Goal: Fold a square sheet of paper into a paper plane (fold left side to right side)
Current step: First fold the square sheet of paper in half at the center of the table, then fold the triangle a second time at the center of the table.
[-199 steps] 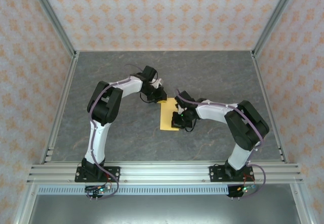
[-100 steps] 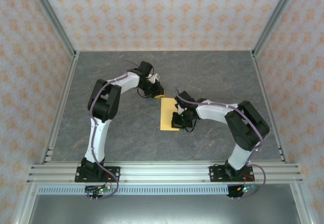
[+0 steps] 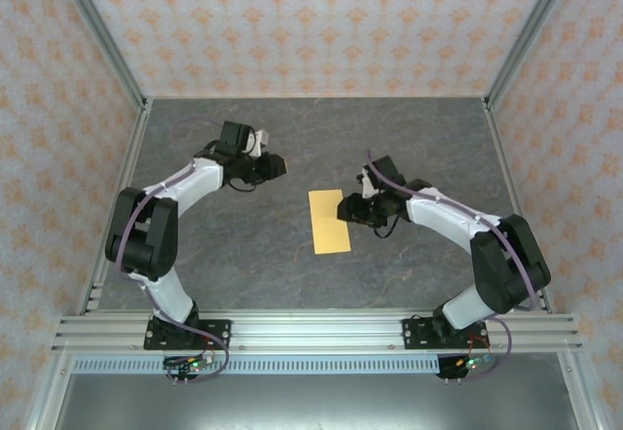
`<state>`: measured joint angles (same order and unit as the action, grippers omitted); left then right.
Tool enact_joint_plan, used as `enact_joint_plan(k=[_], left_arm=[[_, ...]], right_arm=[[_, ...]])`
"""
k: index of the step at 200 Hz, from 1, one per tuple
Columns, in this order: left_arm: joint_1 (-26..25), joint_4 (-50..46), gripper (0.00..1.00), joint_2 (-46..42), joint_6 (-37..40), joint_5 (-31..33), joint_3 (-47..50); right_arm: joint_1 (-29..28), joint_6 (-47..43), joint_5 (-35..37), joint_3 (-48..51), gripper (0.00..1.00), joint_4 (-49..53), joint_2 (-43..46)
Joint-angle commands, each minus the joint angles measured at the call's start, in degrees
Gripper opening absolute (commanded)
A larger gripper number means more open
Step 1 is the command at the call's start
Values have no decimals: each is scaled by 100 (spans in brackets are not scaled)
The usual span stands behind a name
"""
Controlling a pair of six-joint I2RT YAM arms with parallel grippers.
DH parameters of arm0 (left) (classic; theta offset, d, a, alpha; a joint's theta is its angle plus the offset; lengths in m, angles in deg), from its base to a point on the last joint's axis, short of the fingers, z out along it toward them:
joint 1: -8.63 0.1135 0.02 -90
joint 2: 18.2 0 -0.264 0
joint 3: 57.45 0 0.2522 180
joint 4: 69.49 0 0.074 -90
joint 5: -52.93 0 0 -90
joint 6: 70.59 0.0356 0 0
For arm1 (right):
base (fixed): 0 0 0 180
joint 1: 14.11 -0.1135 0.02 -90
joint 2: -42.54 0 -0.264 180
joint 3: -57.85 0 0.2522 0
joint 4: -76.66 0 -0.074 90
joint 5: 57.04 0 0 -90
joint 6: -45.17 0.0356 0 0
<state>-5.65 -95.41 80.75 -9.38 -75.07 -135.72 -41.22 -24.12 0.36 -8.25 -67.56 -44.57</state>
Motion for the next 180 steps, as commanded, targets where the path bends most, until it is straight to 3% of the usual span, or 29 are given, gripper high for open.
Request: enact_joint_plan(k=[1, 39, 90, 180], left_arm=[[-422, 563, 32, 5, -464, -169, 563], [-1095, 1350, 31, 389, -1000, -169, 693], [-1217, 1364, 29, 1275, -1069, -264, 196], [-1263, 673, 27, 1359, -697, 162, 159]], right_arm=[[133, -75, -162, -35, 54, -184, -314], [136, 129, -85, 42, 55, -417, -480], [136, 243, -37, 169, 55, -467, -544], [128, 345, -468, -119, 53, -36, -918]])
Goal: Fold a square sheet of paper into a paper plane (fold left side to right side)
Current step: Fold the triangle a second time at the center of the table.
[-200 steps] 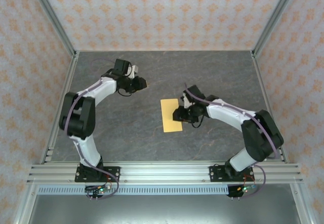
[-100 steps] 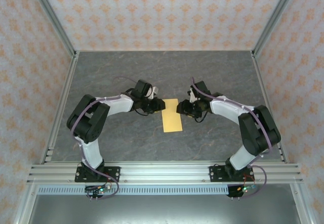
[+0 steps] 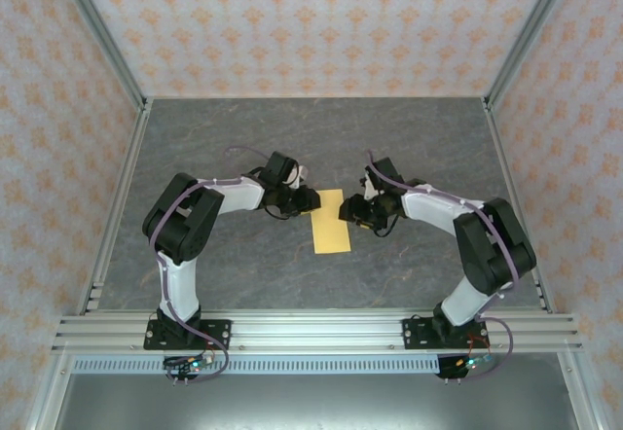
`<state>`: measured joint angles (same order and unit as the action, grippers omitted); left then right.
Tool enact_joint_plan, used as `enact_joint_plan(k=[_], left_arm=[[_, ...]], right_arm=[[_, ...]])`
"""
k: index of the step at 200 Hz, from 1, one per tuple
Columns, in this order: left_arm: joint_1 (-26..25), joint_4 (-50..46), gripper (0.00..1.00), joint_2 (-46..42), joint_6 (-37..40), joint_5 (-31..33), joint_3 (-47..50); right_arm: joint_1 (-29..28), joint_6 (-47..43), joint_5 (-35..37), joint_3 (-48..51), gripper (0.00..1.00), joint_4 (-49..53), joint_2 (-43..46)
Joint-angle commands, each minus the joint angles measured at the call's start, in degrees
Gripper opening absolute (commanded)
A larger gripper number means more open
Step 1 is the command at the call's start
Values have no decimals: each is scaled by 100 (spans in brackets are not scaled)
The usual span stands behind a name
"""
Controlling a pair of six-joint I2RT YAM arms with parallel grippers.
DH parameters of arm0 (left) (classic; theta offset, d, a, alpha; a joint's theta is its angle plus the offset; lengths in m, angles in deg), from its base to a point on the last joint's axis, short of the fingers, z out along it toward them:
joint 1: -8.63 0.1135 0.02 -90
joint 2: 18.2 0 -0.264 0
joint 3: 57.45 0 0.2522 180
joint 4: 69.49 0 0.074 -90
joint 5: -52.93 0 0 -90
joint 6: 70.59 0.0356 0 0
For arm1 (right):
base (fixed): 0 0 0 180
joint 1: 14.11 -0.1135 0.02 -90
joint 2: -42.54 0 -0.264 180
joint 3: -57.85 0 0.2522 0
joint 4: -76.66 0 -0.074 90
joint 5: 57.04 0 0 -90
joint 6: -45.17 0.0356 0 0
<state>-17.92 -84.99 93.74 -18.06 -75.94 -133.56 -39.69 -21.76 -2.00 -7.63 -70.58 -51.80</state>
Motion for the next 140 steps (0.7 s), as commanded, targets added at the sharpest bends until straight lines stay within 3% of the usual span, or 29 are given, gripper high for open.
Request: enact_joint_plan(k=[1, 64, 140], left_arm=[[-40, -375, 27, 62, 166, 249, -58], [-53, -363, 27, 90, 177, 240, -79], [-55, -342, 27, 91, 170, 223, -61]], right_arm=[[-21, 118, -240, -180, 53, 268, -201], [-159, 224, -485, -67, 50, 465, -268], [-357, 366, -239, -96, 50, 529, -382]])
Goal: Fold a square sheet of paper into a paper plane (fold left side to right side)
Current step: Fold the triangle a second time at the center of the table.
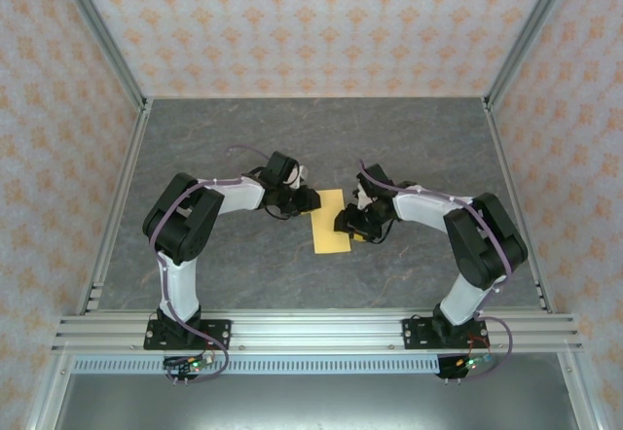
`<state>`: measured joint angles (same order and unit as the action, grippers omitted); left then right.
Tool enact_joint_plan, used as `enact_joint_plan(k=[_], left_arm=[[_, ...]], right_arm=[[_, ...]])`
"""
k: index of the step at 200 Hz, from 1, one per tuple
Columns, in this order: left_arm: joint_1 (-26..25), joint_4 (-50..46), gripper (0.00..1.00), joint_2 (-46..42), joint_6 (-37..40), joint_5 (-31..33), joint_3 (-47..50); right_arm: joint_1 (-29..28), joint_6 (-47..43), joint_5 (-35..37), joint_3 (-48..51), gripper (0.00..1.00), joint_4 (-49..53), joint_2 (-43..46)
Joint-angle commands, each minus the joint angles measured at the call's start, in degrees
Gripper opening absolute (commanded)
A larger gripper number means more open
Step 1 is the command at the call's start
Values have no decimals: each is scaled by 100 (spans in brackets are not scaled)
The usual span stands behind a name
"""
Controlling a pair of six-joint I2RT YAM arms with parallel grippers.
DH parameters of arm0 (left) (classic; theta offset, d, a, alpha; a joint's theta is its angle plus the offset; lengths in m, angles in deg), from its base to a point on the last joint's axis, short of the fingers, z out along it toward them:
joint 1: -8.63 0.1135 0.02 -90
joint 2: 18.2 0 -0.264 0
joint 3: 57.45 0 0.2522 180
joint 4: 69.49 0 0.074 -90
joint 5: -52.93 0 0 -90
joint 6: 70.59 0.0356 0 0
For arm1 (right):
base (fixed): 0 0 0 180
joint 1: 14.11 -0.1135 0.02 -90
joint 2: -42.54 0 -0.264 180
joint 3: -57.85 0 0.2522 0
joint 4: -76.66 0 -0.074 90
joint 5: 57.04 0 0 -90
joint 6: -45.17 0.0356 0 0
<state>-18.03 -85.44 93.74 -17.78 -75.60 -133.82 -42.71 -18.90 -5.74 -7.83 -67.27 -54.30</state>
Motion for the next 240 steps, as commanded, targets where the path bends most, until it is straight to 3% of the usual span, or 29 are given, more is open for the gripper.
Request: enact_joint_plan(k=[1, 97, 142, 184, 208, 240], left_arm=[[-47, -298, 27, 91, 142, 188, -33], [-41, -434, 31, -216, 297, 243, -94], [10, -641, 44, -1060, 544, 557, -26], [-20, 40, 52, -2394, 611, 1055, 1019], [-415, 120, 56, -3250, 1035, 1351, 1611], [-1458, -240, 61, -3848, 1551, 2096, 1903]], right_arm=[[-57, 79, 134, -79, 50, 197, -133], [23, 399, -196, -87, 49, -511, 69], [218, 319, -595, -105, 49, -962, -1], [325, 197, -879, -364, 48, -932, -155], [355, 291, -883, -463, 42, -800, -193], [374, 601, -919, -631, 36, -789, -265]])
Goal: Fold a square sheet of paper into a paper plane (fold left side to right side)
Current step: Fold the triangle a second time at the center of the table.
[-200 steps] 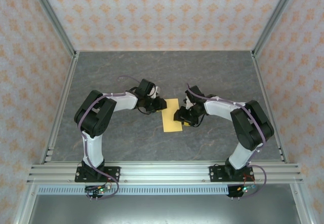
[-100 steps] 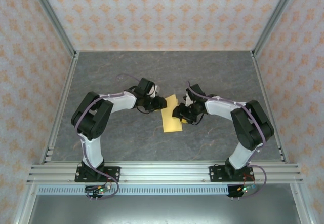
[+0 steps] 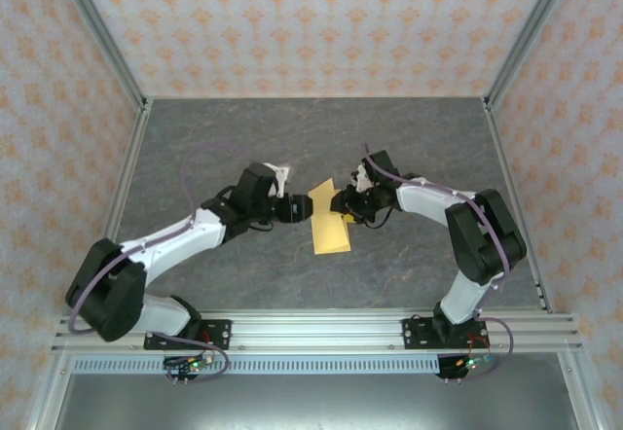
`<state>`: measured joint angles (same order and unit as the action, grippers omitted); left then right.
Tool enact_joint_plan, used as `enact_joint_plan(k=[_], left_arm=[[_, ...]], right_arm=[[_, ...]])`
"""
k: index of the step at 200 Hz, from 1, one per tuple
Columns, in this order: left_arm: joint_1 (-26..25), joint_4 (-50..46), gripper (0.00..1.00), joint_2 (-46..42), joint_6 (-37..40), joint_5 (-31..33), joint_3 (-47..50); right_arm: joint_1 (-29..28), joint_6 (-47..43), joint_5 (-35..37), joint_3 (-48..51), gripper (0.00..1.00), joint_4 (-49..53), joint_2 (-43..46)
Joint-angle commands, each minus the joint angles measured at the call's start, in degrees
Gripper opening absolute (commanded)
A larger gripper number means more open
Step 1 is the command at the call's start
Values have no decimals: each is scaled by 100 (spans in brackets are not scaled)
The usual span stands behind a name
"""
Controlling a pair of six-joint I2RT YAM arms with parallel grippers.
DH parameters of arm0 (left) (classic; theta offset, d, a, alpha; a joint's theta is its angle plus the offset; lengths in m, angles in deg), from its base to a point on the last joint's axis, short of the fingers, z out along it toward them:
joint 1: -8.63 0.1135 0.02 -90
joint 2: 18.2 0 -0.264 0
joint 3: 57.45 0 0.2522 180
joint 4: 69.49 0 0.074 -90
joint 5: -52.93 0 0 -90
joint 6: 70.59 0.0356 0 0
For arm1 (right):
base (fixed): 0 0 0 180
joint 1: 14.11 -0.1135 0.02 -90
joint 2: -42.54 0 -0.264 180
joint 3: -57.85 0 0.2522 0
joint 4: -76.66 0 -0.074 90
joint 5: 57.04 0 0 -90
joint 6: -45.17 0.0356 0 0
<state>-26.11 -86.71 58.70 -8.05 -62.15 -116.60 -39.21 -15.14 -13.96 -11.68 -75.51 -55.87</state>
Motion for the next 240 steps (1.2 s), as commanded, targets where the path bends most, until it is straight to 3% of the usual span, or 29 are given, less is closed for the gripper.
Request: enact_joint_plan(k=[1, 26, 80, 154, 198, 240], left_arm=[[-679, -112, 62, -348, 586, 773, 189], [-1341, -186, 65, -234, 823, 1243, 106], [-2296, -881, 69, 976, 1319, 2340, -915], [-2657, -1157, 77, 1530, 1583, 3077, -1296], [-2693, -1183, 78, 1850, 1584, 3503, -1458], [-2703, -1253, 76, 2151, 1620, 3528, -1641]], right_arm=[[28, 228, -89, -257, 36, 39, -112], [38, 275, -64, -451, 35, 228, -212], [37, 669, -313, -461, 32, -1, -202], [28, 676, -415, -338, 33, 285, 173], [12, 667, -360, -435, 33, 491, 129], [-26, 703, -362, -479, 33, 470, 77]])
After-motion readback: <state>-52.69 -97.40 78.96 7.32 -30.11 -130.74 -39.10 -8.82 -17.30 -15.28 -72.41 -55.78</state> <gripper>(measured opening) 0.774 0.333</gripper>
